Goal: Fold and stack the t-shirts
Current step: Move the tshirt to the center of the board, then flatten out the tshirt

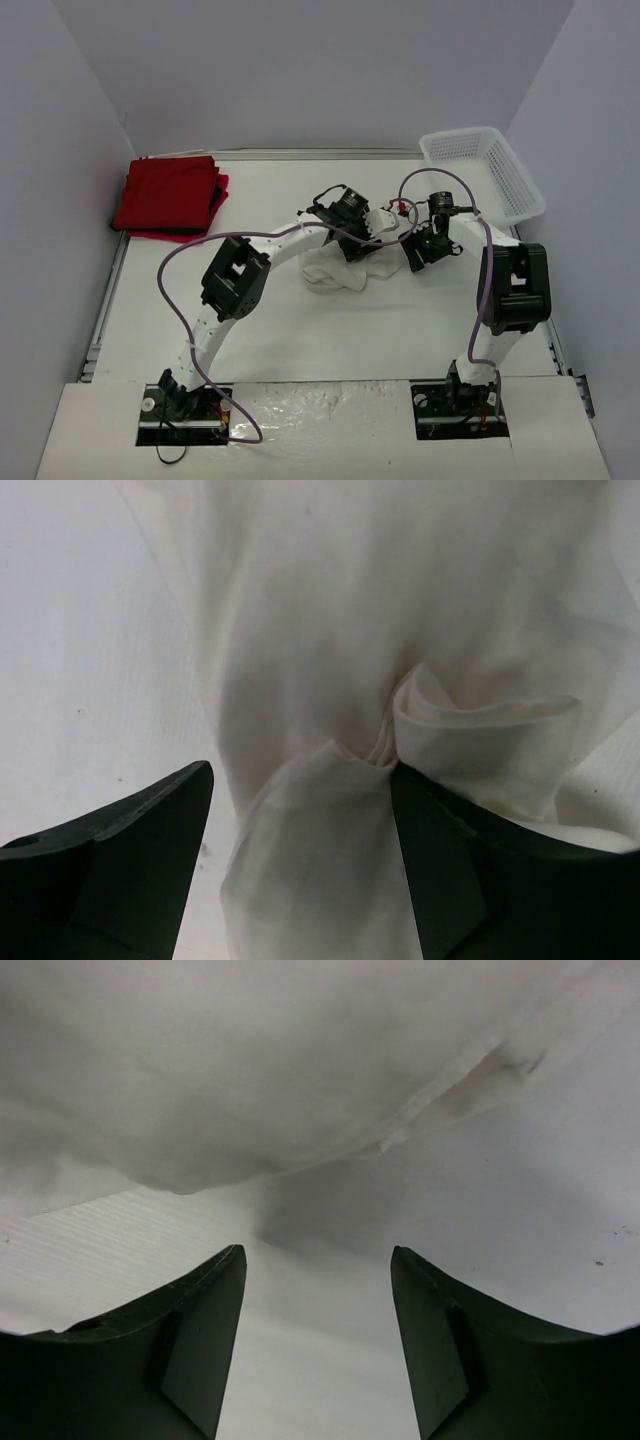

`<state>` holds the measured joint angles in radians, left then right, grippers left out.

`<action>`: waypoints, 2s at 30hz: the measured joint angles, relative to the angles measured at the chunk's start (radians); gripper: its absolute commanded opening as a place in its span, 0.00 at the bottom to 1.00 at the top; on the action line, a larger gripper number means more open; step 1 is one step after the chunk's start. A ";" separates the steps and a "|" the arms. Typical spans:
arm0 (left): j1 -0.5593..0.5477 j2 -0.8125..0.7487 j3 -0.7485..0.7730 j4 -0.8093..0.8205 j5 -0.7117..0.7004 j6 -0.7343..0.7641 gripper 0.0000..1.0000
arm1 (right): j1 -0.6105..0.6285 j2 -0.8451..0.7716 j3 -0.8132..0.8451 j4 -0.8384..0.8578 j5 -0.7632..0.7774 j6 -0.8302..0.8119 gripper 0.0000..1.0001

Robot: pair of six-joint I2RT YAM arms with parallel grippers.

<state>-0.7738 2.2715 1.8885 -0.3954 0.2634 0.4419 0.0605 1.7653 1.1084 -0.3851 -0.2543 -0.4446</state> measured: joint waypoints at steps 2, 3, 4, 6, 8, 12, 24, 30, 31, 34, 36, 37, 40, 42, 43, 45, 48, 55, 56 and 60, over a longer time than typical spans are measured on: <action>0.008 0.005 0.005 -0.006 0.022 0.000 0.55 | 0.000 0.000 0.000 0.000 0.004 -0.002 0.56; 0.011 0.005 0.008 -0.015 0.030 0.000 0.49 | 0.000 0.000 0.000 0.000 0.005 -0.003 0.56; 0.014 0.005 0.013 -0.024 0.037 0.002 0.42 | 0.000 0.000 0.000 0.000 0.006 -0.003 0.56; 0.017 0.005 0.014 -0.038 0.048 0.000 0.10 | 0.000 0.000 0.000 0.000 0.010 -0.003 0.56; 0.018 0.007 0.014 -0.057 0.053 0.013 0.02 | 0.003 0.001 -0.001 0.000 0.013 -0.003 0.52; 0.018 0.008 0.014 -0.070 0.053 0.015 0.03 | 0.006 0.009 -0.002 0.000 0.019 -0.003 0.52; 0.026 -0.178 -0.071 -0.098 0.031 -0.036 0.02 | 0.008 0.012 -0.004 0.001 0.022 -0.003 0.54; 0.033 -0.404 -0.104 -0.096 -0.007 -0.055 0.02 | 0.013 0.008 -0.004 0.001 0.011 -0.002 0.56; 0.035 -0.435 -0.111 -0.094 -0.014 -0.055 0.02 | 0.013 0.005 -0.004 0.000 0.007 -0.002 0.56; 0.047 -0.493 -0.138 -0.098 -0.034 -0.054 0.02 | 0.014 -0.011 -0.003 0.000 -0.007 0.000 0.57; 0.067 -0.516 -0.173 -0.102 -0.044 -0.054 0.02 | 0.018 -0.026 0.016 -0.016 -0.024 0.002 0.59; 0.080 -0.525 -0.196 -0.102 -0.049 -0.055 0.02 | 0.018 -0.032 0.033 -0.023 -0.033 0.002 0.60; 0.136 -0.558 -0.266 -0.120 -0.068 -0.060 0.02 | 0.020 -0.048 0.105 -0.034 -0.064 0.003 0.60; 0.181 -0.592 -0.307 -0.131 -0.086 -0.061 0.02 | 0.020 -0.055 0.160 -0.040 -0.072 0.002 0.60; 0.207 -0.614 -0.326 -0.137 -0.095 -0.061 0.02 | 0.020 -0.055 0.183 -0.039 -0.072 0.002 0.60; 0.254 -0.670 -0.359 -0.141 -0.114 -0.061 0.02 | 0.020 -0.054 0.229 -0.041 -0.071 0.002 0.60; 0.333 -0.771 -0.408 -0.142 -0.113 -0.061 0.02 | 0.020 -0.045 0.284 -0.048 -0.068 0.002 0.60; 0.422 -0.943 -0.529 -0.134 -0.111 -0.061 0.02 | 0.020 0.137 0.464 -0.056 -0.056 0.024 0.56; 0.423 -0.949 -0.544 -0.135 -0.108 -0.061 0.02 | 0.020 0.174 0.486 -0.057 -0.053 0.027 0.56; 0.424 -0.949 -0.607 -0.131 -0.101 -0.061 0.02 | 0.020 0.291 0.518 -0.063 -0.040 0.035 0.56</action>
<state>-0.3496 1.3220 1.2816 -0.5262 0.1623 0.3805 0.0803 2.0567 1.6268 -0.4477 -0.2947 -0.4091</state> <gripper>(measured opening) 0.055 0.557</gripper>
